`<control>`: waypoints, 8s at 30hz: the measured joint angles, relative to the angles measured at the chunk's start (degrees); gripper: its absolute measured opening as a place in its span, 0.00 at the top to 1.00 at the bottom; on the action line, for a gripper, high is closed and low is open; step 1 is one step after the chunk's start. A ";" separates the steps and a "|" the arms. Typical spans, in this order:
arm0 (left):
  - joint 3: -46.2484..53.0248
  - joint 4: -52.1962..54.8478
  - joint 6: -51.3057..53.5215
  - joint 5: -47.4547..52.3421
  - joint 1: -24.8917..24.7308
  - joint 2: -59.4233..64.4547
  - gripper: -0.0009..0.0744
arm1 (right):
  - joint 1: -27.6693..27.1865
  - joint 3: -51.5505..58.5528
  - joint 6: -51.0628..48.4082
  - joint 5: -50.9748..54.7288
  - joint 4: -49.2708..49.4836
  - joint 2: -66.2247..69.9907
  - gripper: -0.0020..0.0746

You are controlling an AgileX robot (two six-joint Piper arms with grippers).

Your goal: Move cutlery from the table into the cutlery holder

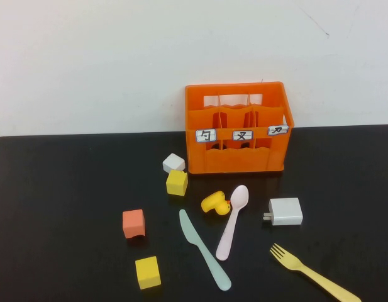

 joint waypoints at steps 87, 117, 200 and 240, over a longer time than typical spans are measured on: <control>-27.51 -27.17 14.04 50.93 0.00 48.68 0.99 | 26.33 -58.29 -62.01 47.87 13.07 112.58 0.41; -27.51 -29.72 14.89 50.75 0.00 48.68 0.99 | 26.33 -58.82 -53.31 49.28 18.51 112.78 0.80; -27.51 -33.30 16.61 50.93 0.00 48.68 0.99 | 27.39 -86.86 -43.96 -0.62 38.50 118.33 0.92; -27.51 -33.40 18.08 51.49 0.00 48.68 0.99 | 27.39 -86.86 -26.22 -8.32 13.04 127.84 0.54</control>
